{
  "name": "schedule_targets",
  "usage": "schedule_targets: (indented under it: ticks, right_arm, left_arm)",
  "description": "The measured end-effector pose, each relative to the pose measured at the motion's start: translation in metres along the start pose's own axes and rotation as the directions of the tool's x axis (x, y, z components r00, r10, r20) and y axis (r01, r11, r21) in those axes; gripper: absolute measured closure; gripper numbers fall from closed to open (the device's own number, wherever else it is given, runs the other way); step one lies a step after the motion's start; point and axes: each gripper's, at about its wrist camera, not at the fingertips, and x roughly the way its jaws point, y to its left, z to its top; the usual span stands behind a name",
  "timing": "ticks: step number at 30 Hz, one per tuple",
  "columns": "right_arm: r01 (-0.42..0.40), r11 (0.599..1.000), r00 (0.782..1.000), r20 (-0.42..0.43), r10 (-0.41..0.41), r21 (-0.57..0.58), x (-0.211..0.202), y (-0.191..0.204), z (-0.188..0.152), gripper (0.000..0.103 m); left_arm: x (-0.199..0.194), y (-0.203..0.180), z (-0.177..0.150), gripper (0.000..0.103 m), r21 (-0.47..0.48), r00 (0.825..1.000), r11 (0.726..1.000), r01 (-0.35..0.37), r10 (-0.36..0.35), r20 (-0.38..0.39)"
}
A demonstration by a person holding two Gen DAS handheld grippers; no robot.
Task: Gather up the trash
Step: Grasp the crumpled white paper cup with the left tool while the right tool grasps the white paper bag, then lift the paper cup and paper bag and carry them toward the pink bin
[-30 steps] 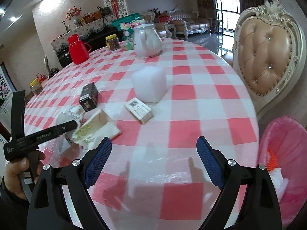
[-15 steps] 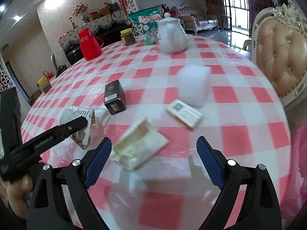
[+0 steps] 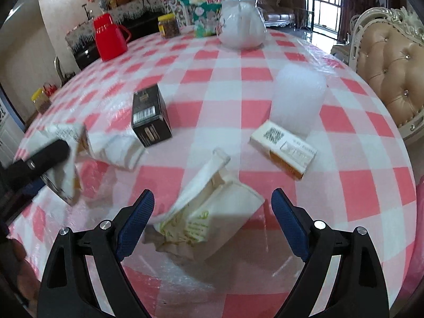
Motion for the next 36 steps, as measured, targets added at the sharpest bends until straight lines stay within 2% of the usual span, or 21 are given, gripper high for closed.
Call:
schedule_targets:
  ticks: [2, 5, 11, 16, 29, 31, 32, 33, 36]
  right_arm:
    - [0.006, 1.000, 1.000, -0.004, -0.006, -0.012, -0.001, 0.000, -0.001, 0.021]
    - [0.020, 1.000, 1.000, -0.020, -0.020, -0.020, -0.001, -0.003, -0.003, 0.031]
    - [-0.016, 1.000, 0.999, -0.043, 0.015, -0.011, 0.001, -0.009, -0.012, 0.039]
    - [-0.042, 0.999, 0.999, -0.029, 0.042, -0.015, -0.007, -0.013, -0.014, 0.051]
    - [-0.071, 0.996, 0.997, -0.001, 0.071, -0.046, -0.020, -0.015, -0.018, 0.062]
    - [-0.078, 0.996, 0.997, 0.013, 0.079, -0.046, -0.025, -0.016, -0.018, 0.067]
    - [-0.077, 0.996, 0.997, 0.018, 0.078, -0.046, -0.028, -0.016, -0.017, 0.075]
    - [-0.079, 0.996, 0.997, 0.021, 0.080, -0.045, -0.030, -0.016, -0.016, 0.088]
    - [-0.059, 0.997, 0.998, 0.013, 0.060, -0.044, -0.029, -0.019, -0.016, 0.088]
  left_arm:
    - [-0.001, 0.001, 0.000, 0.044, -0.004, 1.000, 1.000, 0.001, -0.001, 0.001]
    - [-0.001, 0.001, 0.000, 0.044, -0.003, 1.000, 1.000, 0.000, 0.000, 0.001]
    - [-0.001, 0.005, 0.000, 0.044, -0.012, 1.000, 1.000, -0.009, 0.009, 0.002]
    - [-0.002, 0.006, 0.001, 0.044, -0.019, 1.000, 1.000, -0.015, 0.015, 0.006]
    - [-0.006, 0.011, 0.001, 0.044, -0.027, 1.000, 0.999, -0.018, 0.019, 0.022]
    - [-0.007, 0.011, 0.002, 0.044, -0.027, 1.000, 0.999, -0.018, 0.019, 0.022]
    - [-0.007, 0.011, 0.002, 0.044, -0.028, 1.000, 0.999, -0.018, 0.019, 0.023]
    - [-0.007, 0.011, 0.002, 0.044, -0.027, 1.000, 0.999, -0.018, 0.019, 0.023]
    - [-0.008, 0.010, 0.001, 0.044, -0.024, 0.999, 1.000, -0.016, 0.017, 0.028]
